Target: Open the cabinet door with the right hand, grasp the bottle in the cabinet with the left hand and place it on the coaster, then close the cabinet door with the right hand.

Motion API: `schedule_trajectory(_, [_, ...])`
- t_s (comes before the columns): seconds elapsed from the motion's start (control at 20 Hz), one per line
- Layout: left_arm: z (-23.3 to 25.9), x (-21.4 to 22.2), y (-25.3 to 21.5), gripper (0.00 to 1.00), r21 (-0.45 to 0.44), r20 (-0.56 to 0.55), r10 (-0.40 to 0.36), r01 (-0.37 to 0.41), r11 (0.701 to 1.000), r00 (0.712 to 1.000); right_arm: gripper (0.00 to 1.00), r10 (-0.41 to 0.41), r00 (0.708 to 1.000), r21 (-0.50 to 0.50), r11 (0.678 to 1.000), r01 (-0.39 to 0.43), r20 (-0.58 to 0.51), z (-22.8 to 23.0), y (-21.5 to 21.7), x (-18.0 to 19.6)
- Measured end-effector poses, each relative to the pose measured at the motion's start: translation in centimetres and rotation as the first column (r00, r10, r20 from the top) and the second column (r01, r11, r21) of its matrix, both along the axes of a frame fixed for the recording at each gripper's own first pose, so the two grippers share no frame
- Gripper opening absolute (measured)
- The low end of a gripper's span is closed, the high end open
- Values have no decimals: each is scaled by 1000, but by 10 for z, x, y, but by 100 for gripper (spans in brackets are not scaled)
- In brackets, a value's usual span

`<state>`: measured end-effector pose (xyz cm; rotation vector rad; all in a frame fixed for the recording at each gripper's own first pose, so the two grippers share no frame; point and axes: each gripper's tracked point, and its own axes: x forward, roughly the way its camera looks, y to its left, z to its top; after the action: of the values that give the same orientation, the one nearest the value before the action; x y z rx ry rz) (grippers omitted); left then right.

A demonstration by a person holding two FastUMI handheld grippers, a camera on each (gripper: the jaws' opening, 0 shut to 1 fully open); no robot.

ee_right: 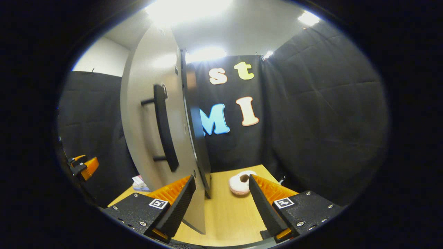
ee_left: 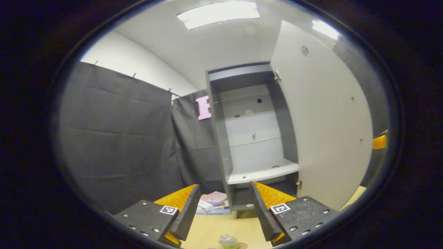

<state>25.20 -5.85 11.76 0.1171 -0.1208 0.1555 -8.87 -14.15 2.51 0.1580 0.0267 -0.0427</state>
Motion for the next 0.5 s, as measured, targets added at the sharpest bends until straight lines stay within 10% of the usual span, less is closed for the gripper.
schedule_trajectory(0.5, [3, -8, -6, 85, -112, -33, -112, 108, 988, 993, 94, -64, 998, -25, 998, 64, 12, 26, 20, 5])
